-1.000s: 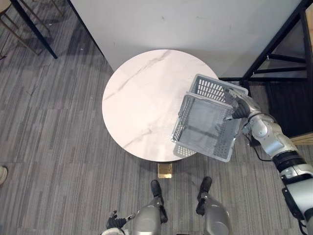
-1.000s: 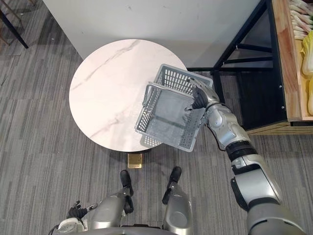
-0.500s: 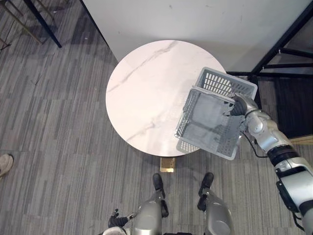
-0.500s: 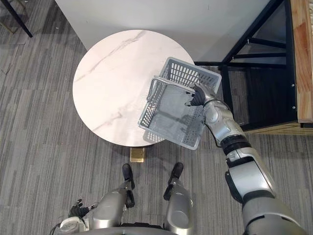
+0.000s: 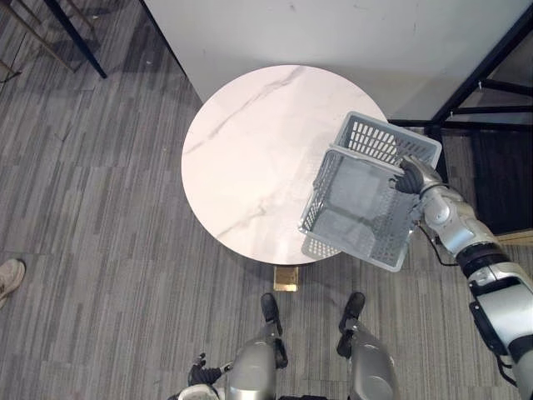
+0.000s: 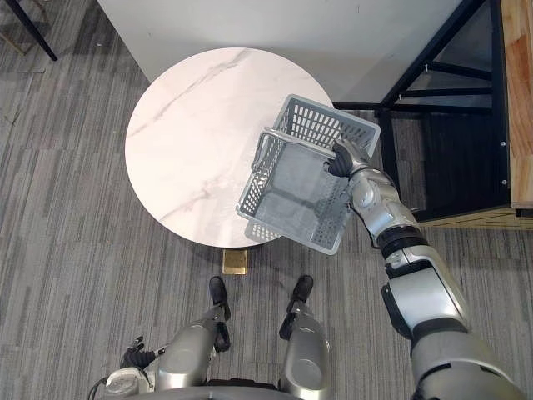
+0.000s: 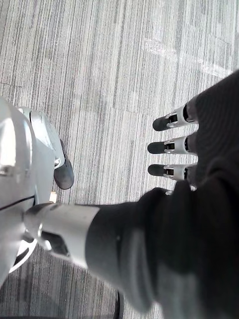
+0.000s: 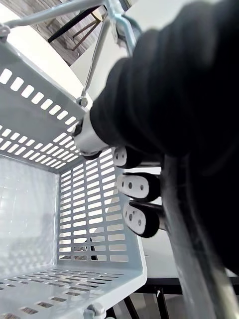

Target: Pick vegetable in the basket

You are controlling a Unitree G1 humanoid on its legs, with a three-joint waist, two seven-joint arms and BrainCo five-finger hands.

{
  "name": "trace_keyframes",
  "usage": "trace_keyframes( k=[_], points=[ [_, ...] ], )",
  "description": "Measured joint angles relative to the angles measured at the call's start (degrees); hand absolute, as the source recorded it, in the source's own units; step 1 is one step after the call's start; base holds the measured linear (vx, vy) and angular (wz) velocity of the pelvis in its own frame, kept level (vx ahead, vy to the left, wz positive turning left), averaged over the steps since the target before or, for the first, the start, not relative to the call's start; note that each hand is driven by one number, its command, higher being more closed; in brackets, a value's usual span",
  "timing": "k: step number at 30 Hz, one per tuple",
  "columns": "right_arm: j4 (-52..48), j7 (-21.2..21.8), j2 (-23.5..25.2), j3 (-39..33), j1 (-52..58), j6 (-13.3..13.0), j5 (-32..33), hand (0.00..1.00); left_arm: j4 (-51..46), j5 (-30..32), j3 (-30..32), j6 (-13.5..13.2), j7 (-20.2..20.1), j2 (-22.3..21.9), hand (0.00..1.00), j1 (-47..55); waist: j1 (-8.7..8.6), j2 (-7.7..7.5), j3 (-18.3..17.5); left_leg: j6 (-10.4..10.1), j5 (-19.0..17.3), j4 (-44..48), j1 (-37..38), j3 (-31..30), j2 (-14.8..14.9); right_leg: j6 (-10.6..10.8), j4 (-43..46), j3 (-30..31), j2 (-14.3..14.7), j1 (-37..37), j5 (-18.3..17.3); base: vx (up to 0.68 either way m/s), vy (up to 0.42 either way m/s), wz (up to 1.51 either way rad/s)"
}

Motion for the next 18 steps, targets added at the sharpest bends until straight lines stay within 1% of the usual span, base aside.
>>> trace_keyframes(
  k=[1,2,5,7,8,10,11,13,14,15,16,17,18],
  points=[
    [0.1,-0.1,0.0,0.0,0.1,-0.4,-0.3,1.00,0.0,0.0,0.0,0.0,0.0,0.0,0.00,0.0,0.02,0.00,0.0,0.0,0.0,0.0,0.2,0.0,0.0,0.0,0.0,0.0,0.0,0.2,0.0,0.05,-0.022,-0.02],
    [0.1,-0.2,0.0,0.0,0.8,-1.3,-0.5,1.00,0.0,0.0,0.0,0.0,0.0,0.0,0.00,0.0,0.10,0.00,0.0,0.0,0.0,0.0,0.7,0.0,0.0,-0.1,-0.2,0.0,0.1,0.7,0.0,0.04,-0.019,-0.03],
    [-1.1,-0.7,0.1,0.1,3.5,-4.9,-1.2,1.00,-0.1,0.4,0.0,0.0,0.0,0.0,0.00,0.0,0.17,-0.12,-0.1,-0.3,-0.2,0.0,2.0,0.3,0.2,-0.1,-0.7,0.2,0.4,2.2,-0.1,0.05,-0.027,-0.05],
    [-4.3,-0.7,0.1,0.5,5.6,-6.9,-2.2,1.00,-0.3,0.6,0.2,0.1,0.1,0.0,0.00,0.0,0.11,-0.32,-0.2,-0.5,-0.4,0.0,2.8,0.8,0.5,-0.1,-1.2,0.6,0.9,2.8,-0.1,0.04,-0.027,-0.12],
    [-5.1,-0.7,0.1,0.7,5.9,-7.2,-2.4,1.00,-0.4,0.7,0.3,0.1,0.1,0.0,0.00,0.1,0.10,-0.42,-0.2,-0.6,-0.4,0.0,3.0,1.0,0.6,-0.1,-1.2,0.7,1.1,2.9,-0.1,0.04,-0.041,-0.21],
    [-11.6,-0.6,-0.2,2.1,8.5,-9.3,-3.0,1.00,-0.4,1.4,1.2,0.3,0.1,0.0,0.00,0.1,-0.17,-0.83,-0.5,-0.9,-0.6,-0.1,4.5,1.7,1.2,-0.1,-1.6,1.3,1.9,4.0,-0.1,0.06,-0.055,-0.19],
    [-13.1,-0.5,-0.2,2.5,9.1,-9.6,-3.0,1.00,-0.4,2.0,1.5,0.3,0.1,0.0,0.00,0.2,-0.21,-0.99,-0.6,-1.0,-0.7,-0.1,4.9,1.9,1.4,-0.1,-1.7,1.5,2.1,4.4,-0.1,0.07,-0.054,-0.19],
    [-18.2,-0.2,-0.2,2.6,11.5,-11.5,-3.0,1.00,-0.5,2.4,2.5,0.4,0.2,0.1,0.00,0.2,-0.22,-2.18,-1.7,-1.3,-1.0,-0.1,5.8,2.8,1.8,-0.1,-2.0,2.4,2.7,4.9,-0.1,0.05,-0.037,-0.21],
    [-20.9,0.3,-0.2,2.6,12.9,-12.4,-3.0,1.00,-0.5,2.4,3.5,0.6,0.3,0.2,0.00,0.3,-0.40,-3.09,-2.8,-1.4,-1.0,-0.1,6.0,3.1,2.1,-0.2,-2.3,2.6,3.0,5.0,-0.1,0.03,-0.029,-0.14],
    [-21.8,0.7,-0.2,2.6,13.6,-13.1,-2.9,1.00,-0.4,2.5,3.9,0.7,0.2,0.3,0.00,0.4,-0.49,-3.52,-3.5,-1.5,-1.1,-0.1,6.1,3.2,2.2,-0.2,-2.3,2.7,3.2,5.0,-0.1,0.05,-0.043,-0.12],
    [-23.5,2.0,-0.2,2.6,15.1,-14.2,-2.8,1.00,-0.3,2.7,4.6,0.9,0.3,0.3,0.00,0.8,-0.59,-4.49,-4.8,-1.7,-1.2,-0.1,6.6,3.4,2.4,-0.2,-2.5,2.9,3.4,5.5,-0.1,0.06,-0.036,-0.11],
    [-24.8,3.2,-0.3,2.6,16.4,-15.3,-2.5,1.00,-0.1,3.1,5.0,1.1,0.2,0.5,0.00,1.1,-0.63,-5.17,-6.0,-1.9,-1.4,-0.1,7.4,3.7,2.5,-0.2,-2.8,3.1,3.6,6.3,-0.1,0.06,-0.030,-0.14],
    [-26.1,4.3,-0.8,2.8,17.1,-15.8,-2.5,1.00,0.0,3.4,5.6,1.4,0.1,0.6,0.00,1.3,-0.67,-5.60,-6.5,-2.0,-1.5,-0.2,8.1,4.0,2.5,-0.2,-3.0,3.4,3.7,6.9,-0.1,0.02,-0.011,-0.18]
  ],
)
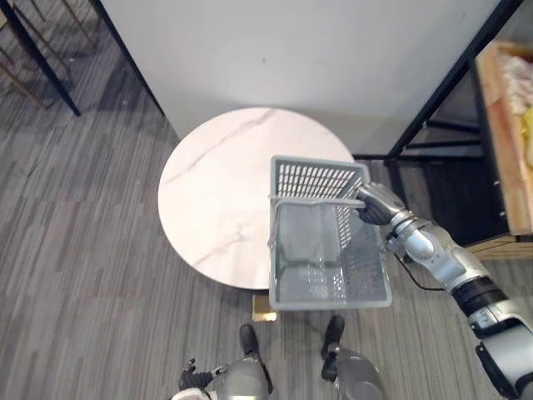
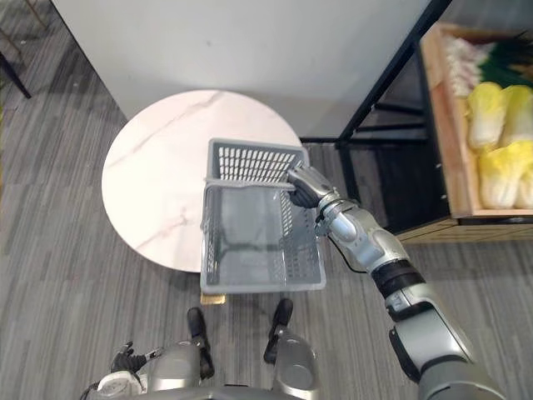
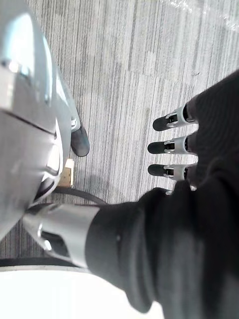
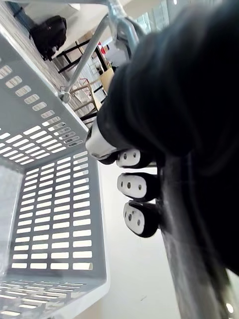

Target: Pick vegetable in the basket

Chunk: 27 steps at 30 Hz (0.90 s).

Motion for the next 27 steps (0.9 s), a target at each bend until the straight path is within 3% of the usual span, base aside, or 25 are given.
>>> trace_keyframes(
  k=[5,13,20,27],
  points=[
    [-6.9,6.3,-3.1,0.9,3.8,-2.0,4.7,1.00,0.2,1.3,2.4,1.0,-0.7,0.0,0.00,2.4,-0.93,-1.24,-3.3,-0.2,-0.3,-0.3,1.1,0.8,0.0,0.1,-0.2,0.9,0.2,0.7,-0.1,-0.01,-0.005,-0.07],
    [-10.9,11.6,-4.0,-0.1,10.1,-2.9,7.3,1.00,2.4,2.1,3.5,1.7,-2.1,0.0,0.00,4.3,-1.40,-0.64,-6.5,-0.8,-0.8,-0.3,1.6,2.4,0.1,-0.1,-1.0,2.6,0.6,0.9,-0.6,-0.02,-0.008,-0.09],
    [-11.4,13.4,-4.1,-0.5,12.2,-2.7,7.3,1.00,2.5,4.0,5.1,1.9,-2.3,-0.1,0.00,4.6,-2.06,-0.26,-7.3,-0.8,-1.1,-0.3,1.8,2.7,0.0,0.2,-1.6,3.1,0.6,1.1,-0.4,0.02,-0.002,0.00],
    [-14.1,13.4,-4.0,-7.2,16.2,-2.6,7.2,1.00,2.5,3.3,5.0,1.4,-2.3,-1.0,0.00,5.8,-2.84,1.82,-8.7,-1.1,-2.6,-0.2,3.6,4.2,-0.3,0.9,-0.4,4.1,0.5,1.3,-1.3,0.06,0.009,-0.09]
  ],
)
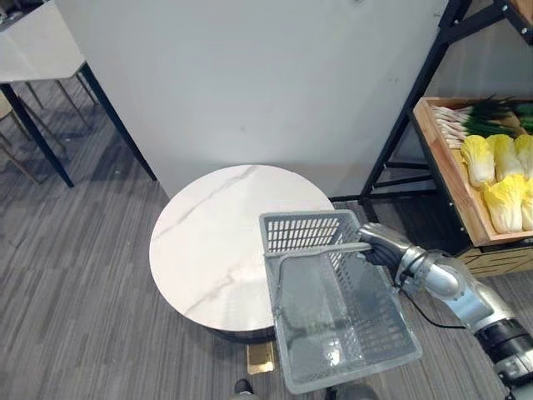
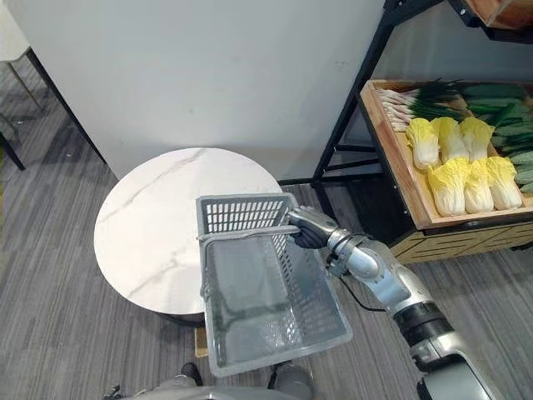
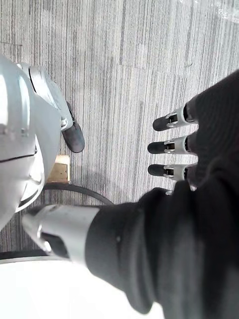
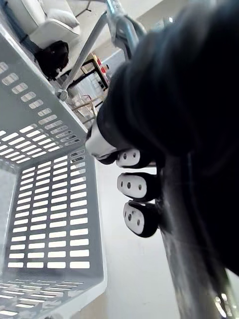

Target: Pick vegetable in the basket

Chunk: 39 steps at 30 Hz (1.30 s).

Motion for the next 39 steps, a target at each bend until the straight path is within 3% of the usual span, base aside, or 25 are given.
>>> trace_keyframes(
  k=[4,7,8,9,10,11,12,15,17,18,20,22,23,27,31,34,35,36,37,39],
  points=[
    [-1.3,-2.2,1.8,-5.3,5.2,1.4,-0.2,1.00,0.3,1.0,-0.9,0.0,0.0,0.0,0.00,0.1,-0.39,-0.95,-0.2,0.3,-0.5,0.4,1.2,1.5,-0.3,-0.1,3.9,2.4,-0.2,-1.9,-0.2,0.05,0.021,-0.22],
    [-2.2,-2.7,4.4,-7.1,8.7,2.7,-1.0,1.00,0.8,5.8,-0.9,-0.4,0.0,0.7,0.00,0.2,-1.38,-1.42,-0.2,0.9,-4.0,6.1,0.6,4.2,1.0,-0.1,8.3,3.1,0.1,-4.4,1.7,-0.02,0.039,-0.52],
    [-3.3,-2.6,5.2,-7.1,9.0,3.0,-1.5,1.00,1.1,7.1,-0.1,-0.4,0.0,0.8,0.00,-0.2,-2.12,-1.69,0.0,1.9,-6.2,9.7,0.1,6.5,1.8,-2.2,9.6,2.5,0.9,-6.4,5.0,-0.14,0.069,-1.15],
    [-3.7,-2.7,5.8,-7.1,8.7,2.9,-1.9,1.00,1.2,7.1,0.2,-0.4,0.0,0.8,0.00,-0.2,-2.14,-1.91,0.2,2.8,-7.4,11.0,-0.2,7.7,2.1,-3.0,7.6,2.3,1.9,-6.9,8.6,-0.18,0.062,-1.75],
    [-4.2,-2.7,6.6,-7.1,8.0,2.2,-2.6,1.00,2.0,7.0,0.7,-0.4,0.0,0.4,0.00,0.4,-0.96,0.19,-0.2,4.7,-8.6,10.8,-0.4,11.1,4.4,-3.7,0.9,1.6,4.0,-5.7,14.9,-0.21,0.083,-2.04],
    [-5.4,-2.9,7.3,-6.7,7.8,1.5,-2.8,1.00,2.2,6.5,1.8,-0.3,0.4,0.4,0.00,0.1,-1.30,0.64,0.7,4.7,-9.0,12.1,0.2,16.2,5.5,-10.6,13.1,-7.2,2.3,-7.1,3.5,-0.22,0.109,-2.10],
    [-5.4,-2.8,7.3,-6.3,7.8,0.1,-2.8,1.00,2.2,6.0,1.8,-0.1,1.5,0.8,0.00,0.1,-2.40,0.63,0.6,5.1,-10.0,13.9,0.5,18.4,7.0,-11.9,25.0,-14.4,-0.9,-6.2,-4.3,-0.18,0.102,-1.55],
    [-5.6,-2.8,7.2,-4.0,4.7,-0.9,-2.8,1.00,2.1,3.9,1.7,0.1,2.6,1.6,0.00,-0.2,-1.54,0.00,0.2,5.2,-12.1,19.0,0.0,25.2,10.3,-11.6,29.7,-19.7,-5.7,-0.6,-7.1,-0.11,-0.005,-1.48],
    [-5.6,-2.7,7.2,-2.9,3.3,-0.7,-2.8,1.00,2.2,4.0,1.9,0.0,2.6,1.6,0.00,-1.5,-1.45,-0.55,0.2,5.1,-12.4,21.3,-0.7,28.0,11.7,-10.1,25.8,-19.9,-6.2,1.5,-7.2,-0.11,-0.117,-0.88],
    [-5.6,-2.6,7.0,-2.3,3.1,-0.2,-2.8,1.00,2.2,4.0,2.5,0.0,2.6,1.6,0.00,-2.4,-1.53,-1.17,-0.1,4.7,-12.5,22.5,-1.1,28.6,12.1,-9.1,21.8,-20.1,-5.1,2.5,-7.6,-0.11,-0.154,-0.54],
    [-5.6,-2.1,6.9,-1.7,3.1,0.7,-2.8,1.00,2.2,4.1,2.8,0.0,2.6,-0.4,0.00,-2.9,-1.25,-0.21,-0.6,3.6,-11.6,22.6,-1.1,29.9,12.1,-8.2,13.7,-19.7,-2.2,4.4,-7.2,-0.11,-0.179,-0.60],
    [-6.0,-2.0,6.9,-0.8,3.1,0.8,-2.8,1.00,2.1,4.1,3.6,-0.1,3.2,-1.0,0.00,-2.9,-0.35,-0.48,-0.9,3.4,-11.1,22.8,-1.2,33.1,12.1,-4.9,4.3,-19.6,-0.4,6.6,-6.7,-0.14,-0.217,-0.77],
    [-6.4,-1.9,7.0,0.2,3.0,1.0,-2.8,1.00,2.1,4.1,4.0,-0.1,3.5,-1.2,0.00,-3.1,0.01,-0.29,-0.9,3.3,-11.0,23.5,-1.2,35.0,12.4,-2.0,0.3,-18.8,0.7,7.0,-5.1,-0.20,-0.208,-0.79],
    [-8.7,0.3,6.8,1.5,3.0,2.4,-2.7,1.00,2.2,4.2,4.0,-0.2,3.7,-1.3,0.00,-2.5,-1.11,0.47,-1.1,3.0,-10.2,25.3,-1.0,35.5,14.3,-3.2,-3.9,-16.2,3.5,7.2,-3.3,-0.17,-0.082,-0.41],
    [-10.2,1.0,6.6,-0.2,3.3,3.7,-2.2,1.00,2.2,4.6,3.9,-0.8,3.3,-0.8,0.00,-2.2,-1.49,0.98,-0.9,3.3,-9.8,31.5,-2.3,28.6,18.3,-3.7,-4.3,-14.9,5.2,7.3,-3.7,-0.09,-0.051,-0.38],
    [-10.8,1.8,6.5,-1.6,4.9,5.9,-1.0,1.00,2.7,4.5,3.5,-0.8,2.7,-1.7,0.00,-1.6,-1.62,1.91,-0.8,5.2,-7.3,36.3,-5.1,12.6,17.7,-4.1,-3.4,-9.8,5.3,6.7,-3.6,-0.03,-0.033,-0.80],
    [-11.2,1.9,6.5,-1.9,6.1,6.4,-0.8,1.00,3.1,4.4,2.6,-0.9,2.7,-2.0,0.00,-1.3,-1.54,2.11,-0.9,5.1,-6.2,36.6,-5.5,7.9,16.4,-4.4,-3.4,-7.5,5.2,6.2,-3.4,0.02,0.024,-1.25],
    [-11.9,1.8,6.6,-2.0,7.4,6.9,-0.5,1.00,3.4,4.0,1.6,-0.9,2.7,-2.2,0.00,-0.7,-1.47,1.46,-0.7,4.1,-7.9,34.7,-6.3,1.5,13.2,-5.0,-3.2,-3.5,4.9,4.8,-2.9,0.03,0.060,-1.61],
    [-12.0,1.8,6.9,-2.0,7.5,7.3,-0.5,1.00,3.5,3.8,0.1,-0.7,2.5,-2.5,0.00,-0.1,-1.59,1.99,-1.0,2.6,-11.4,28.9,-6.0,-5.9,8.3,-5.7,-2.6,0.8,4.6,2.3,-1.8,0.03,0.077,-1.56],
    [-11.9,1.7,6.9,-2.2,8.3,8.2,-0.5,1.00,3.3,3.0,-1.7,-0.5,2.5,-2.4,0.00,0.0,-1.72,2.44,-1.1,1.9,-13.1,21.7,-5.8,-13.1,3.2,-5.2,-2.8,6.0,5.0,0.0,0.0,0.00,0.108,-1.45]
  ],
)
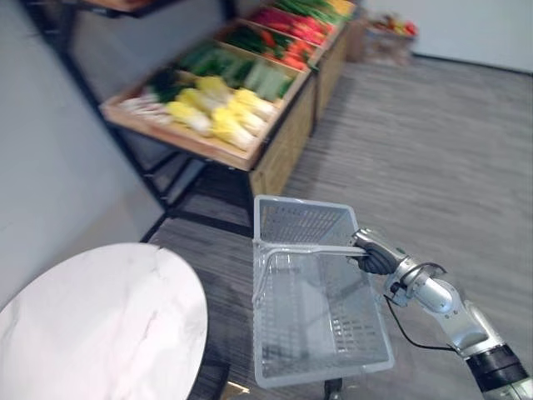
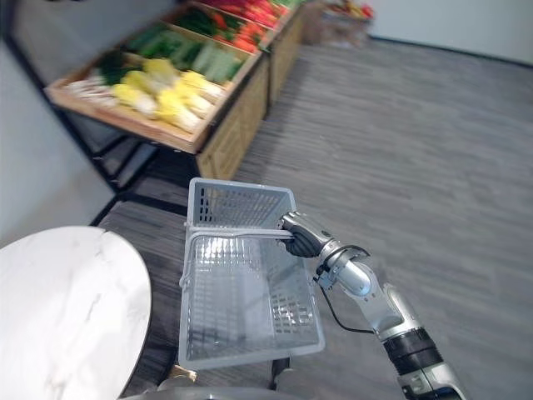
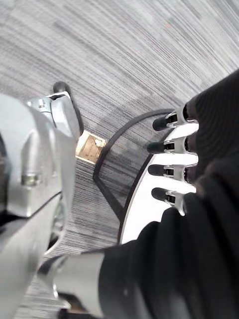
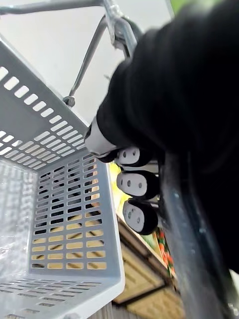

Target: Pick vegetable in the basket

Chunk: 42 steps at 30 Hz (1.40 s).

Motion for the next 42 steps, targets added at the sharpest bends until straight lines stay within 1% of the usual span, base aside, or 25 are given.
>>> trace_keyframes(
  k=[1,2,3,5,6,8,10,11,12,14,18,19,22,25,26,30,33,35,36,37,38,39,40,41,42],
  points=[
    [0.0,0.0,-0.1,0.0,1.2,1.1,-0.1,1.00,-0.3,-1.8,-1.2,0.6,0.0,0.1,0.00,-0.1,-0.25,0.29,0.0,-0.1,0.1,-3.6,0.1,-2.4,-1.1,1.0,0.0,2.3,0.6,-0.7,0.8,-0.03,0.122,-1.24],
    [0.0,0.0,-0.1,0.0,1.6,1.7,-0.1,1.00,-0.6,-2.6,-1.9,0.7,-0.1,0.1,0.00,-0.1,-0.45,0.87,-0.1,-0.4,0.6,-5.2,0.3,-3.1,-1.0,1.5,-0.1,3.1,1.1,-0.8,1.1,-0.06,0.145,-1.13],
    [0.1,-0.1,0.3,-0.1,3.0,2.4,-0.4,1.00,-0.8,-3.5,-2.6,1.3,-0.1,0.4,0.00,-0.2,-0.73,0.74,0.1,-0.6,-0.3,-6.6,1.6,-1.8,-0.9,2.0,-0.4,5.4,1.9,-0.9,1.5,-0.03,0.202,-0.93],
    [-0.5,-0.2,0.9,-0.2,6.1,3.1,-0.7,1.00,-1.2,-3.7,-3.0,2.0,-0.1,1.2,0.00,-0.5,-1.45,0.02,-0.1,0.0,-0.8,-6.9,1.9,1.0,-1.7,2.4,-2.1,5.4,0.8,-0.7,1.8,0.00,0.177,-0.70],
    [-0.8,-0.4,1.0,-0.7,7.9,3.1,-0.7,1.00,-1.3,-3.7,-3.4,2.2,-0.1,1.8,0.00,-1.0,-1.47,-0.31,-0.3,0.6,-1.2,-6.9,2.3,2.7,-2.1,2.8,-2.6,4.7,0.0,-0.9,2.1,0.03,0.135,-0.57],
    [-1.8,-1.2,1.7,-2.8,11.0,3.3,-0.7,1.00,-1.3,-3.7,-4.3,2.1,-0.1,2.5,0.00,-2.0,-1.57,-0.17,-0.3,0.8,-1.3,-7.7,3.4,4.0,-3.3,3.7,-3.0,4.3,-1.0,-0.9,3.5,0.06,0.154,-0.42],
    [-2.0,-2.4,2.2,-5.2,13.7,3.8,-0.7,1.00,-1.8,-3.6,-5.1,2.0,-0.1,2.4,0.00,-2.7,-1.80,0.50,-0.5,0.8,-1.4,-8.1,3.9,4.9,-3.6,4.4,-2.7,4.6,-0.8,-1.6,4.0,0.07,0.054,-0.19],
    [-2.0,-3.5,2.4,-6.7,15.2,3.8,-0.7,1.00,-1.9,-3.5,-5.3,1.6,-0.2,2.2,0.00,-3.1,-2.37,1.32,-0.6,0.8,-1.4,-8.4,3.7,5.0,-3.6,4.4,-1.9,4.6,-0.7,-2.6,4.2,0.06,0.014,-0.19],
    [-1.8,-4.6,2.4,-7.3,16.2,3.9,-0.7,1.00,-1.8,-3.5,-5.7,1.2,-0.2,2.2,0.00,-3.2,-2.88,2.08,-0.5,0.8,-1.4,-8.6,3.8,5.0,-3.4,4.4,-1.3,4.5,-0.6,-3.0,4.2,0.07,-0.002,-0.22],
    [-1.6,-6.0,2.5,-7.9,16.9,3.9,-0.7,1.00,-2.0,-3.4,-5.8,0.4,-0.2,2.2,0.00,-3.3,-3.11,2.41,-0.6,0.8,-1.4,-8.6,4.0,5.0,-3.4,4.4,-0.9,4.6,-0.2,-3.6,4.2,0.03,-0.019,-0.24],
    [0.1,-7.6,2.5,-11.4,19.4,4.0,-1.2,1.00,-3.8,-3.6,-7.8,-0.5,-0.8,2.2,0.00,-4.9,-3.42,1.77,-0.6,0.7,-1.5,-8.6,4.9,4.8,-3.4,4.3,-0.8,4.9,0.0,-2.9,4.0,-0.03,-0.021,-0.06],
    [0.1,-7.7,2.5,-11.8,19.8,4.1,-1.7,1.00,-4.4,-3.6,-7.9,-0.8,-1.2,2.3,0.00,-4.8,-3.95,1.33,-0.7,0.5,-1.6,-8.6,5.1,4.7,-3.3,4.2,-1.0,4.8,-0.1,-2.6,3.9,-0.07,-0.021,0.00],
    [0.1,-7.7,3.0,-12.0,20.4,4.0,-1.9,1.00,-4.5,-3.6,-8.0,-0.8,-2.1,2.6,0.00,-4.8,-4.43,0.42,-1.0,0.0,-1.9,-8.1,4.9,4.8,-3.2,3.8,-1.7,4.2,-0.2,-2.4,3.3,-0.08,-0.036,-0.05],
    [0.0,-7.6,4.1,-13.3,20.9,3.9,-1.9,1.00,-4.6,-3.2,-8.1,-0.8,-2.7,2.7,0.00,-4.8,-4.41,0.42,-1.1,-0.4,-2.4,-7.6,4.7,4.7,-2.8,3.9,-2.1,3.7,-0.1,-1.8,3.3,-0.06,-0.037,-0.02],
    [0.0,-7.6,4.3,-13.8,21.1,3.9,-1.8,1.00,-4.6,-3.0,-8.5,-0.8,-2.7,2.8,0.00,-4.7,-4.42,0.50,-1.2,-0.8,-2.6,-7.6,4.8,4.5,-2.7,3.9,-2.1,3.5,-0.1,-1.7,3.3,-0.02,-0.022,0.04],
    [0.0,-7.7,4.8,-14.3,21.1,3.9,-1.8,1.00,-4.7,-2.8,-9.2,-0.4,-2.7,2.9,0.00,-4.8,-4.42,0.81,-1.3,-0.7,-2.6,-7.6,4.2,4.1,-2.3,3.8,-2.1,2.8,0.2,-2.0,3.3,0.01,-0.024,0.05],
    [0.0,-7.7,4.9,-14.7,21.1,3.9,-1.8,1.00,-4.7,-2.5,-9.2,0.5,-2.6,2.9,0.00,-4.7,-4.39,1.58,-1.0,-0.7,-2.6,-7.2,3.9,3.7,-1.7,3.3,-1.2,2.1,0.7,-2.8,3.3,0.07,-0.012,0.07],
    [0.0,-7.7,4.9,-15.2,21.0,3.9,-1.8,1.00,-4.6,-2.5,-8.7,0.6,-2.1,3.1,0.00,-4.2,-4.31,2.10,-0.8,-0.6,-2.7,-5.8,4.0,3.3,-0.7,2.9,1.4,1.8,1.3,-3.2,1.4,0.09,-0.023,0.04],
    [0.0,-7.7,5.2,-15.2,20.8,3.8,-1.8,1.00,-4.5,-2.3,-7.9,0.6,-1.5,3.2,0.00,-3.8,-4.11,1.86,-0.6,-0.6,-2.6,-1.5,2.7,3.2,-0.4,2.4,4.2,2.0,1.5,-3.9,-1.1,0.07,-0.073,-0.03],
    [0.0,-7.6,5.3,-15.2,20.7,3.7,-1.8,1.00,-4.5,-0.6,-7.2,0.6,-1.3,3.1,0.00,-3.0,-4.06,1.76,-0.3,-0.5,-2.6,6.7,-0.3,3.0,1.0,2.1,6.1,2.0,1.3,-3.9,-2.8,0.06,-0.091,-0.05],
    [0.0,-7.6,5.3,-15.3,20.5,3.7,-1.8,1.00,-4.5,-0.1,-7.2,0.5,-1.3,3.0,0.00,-2.6,-4.07,2.02,-0.2,0.2,-2.1,11.5,-2.1,2.9,2.0,1.9,6.7,2.0,1.3,-3.8,-3.6,0.04,-0.082,-0.10],
    [0.0,-7.6,5.3,-15.5,20.4,3.6,-1.8,1.00,-4.4,-0.1,-7.2,0.5,-1.3,2.7,0.00,-1.7,-4.17,2.74,0.2,3.6,0.4,20.4,-5.7,2.5,4.2,1.5,7.5,2.1,1.7,-3.1,-4.6,0.08,-0.080,-0.15],
    [0.0,-7.5,5.2,-16.0,20.3,3.6,-1.8,1.00,-4.4,-0.1,-6.5,0.4,-1.3,2.3,0.00,-1.3,-3.81,3.66,0.6,3.9,4.5,26.6,-8.4,0.4,5.7,0.9,7.4,1.8,2.4,-1.7,-5.0,0.12,-0.083,-0.12],
    [0.1,-7.5,5.2,-16.0,20.1,3.6,-1.9,1.00,-4.3,-0.1,-6.2,0.4,-1.3,2.4,0.00,-1.4,-3.20,3.99,0.8,3.9,6.8,28.6,-9.4,-0.6,6.1,0.0,8.6,1.4,2.3,-1.4,-5.5,0.19,-0.108,-0.03],
    [0.1,-7.5,5.2,-16.2,20.0,3.6,-1.9,1.00,-3.9,-0.1,-5.3,0.3,-1.3,2.4,0.00,-1.4,-2.94,3.45,1.4,3.9,12.8,33.2,-11.7,-1.9,5.9,-0.5,10.3,1.7,1.4,-1.1,-7.3,0.20,-0.085,0.02]
  ],
)
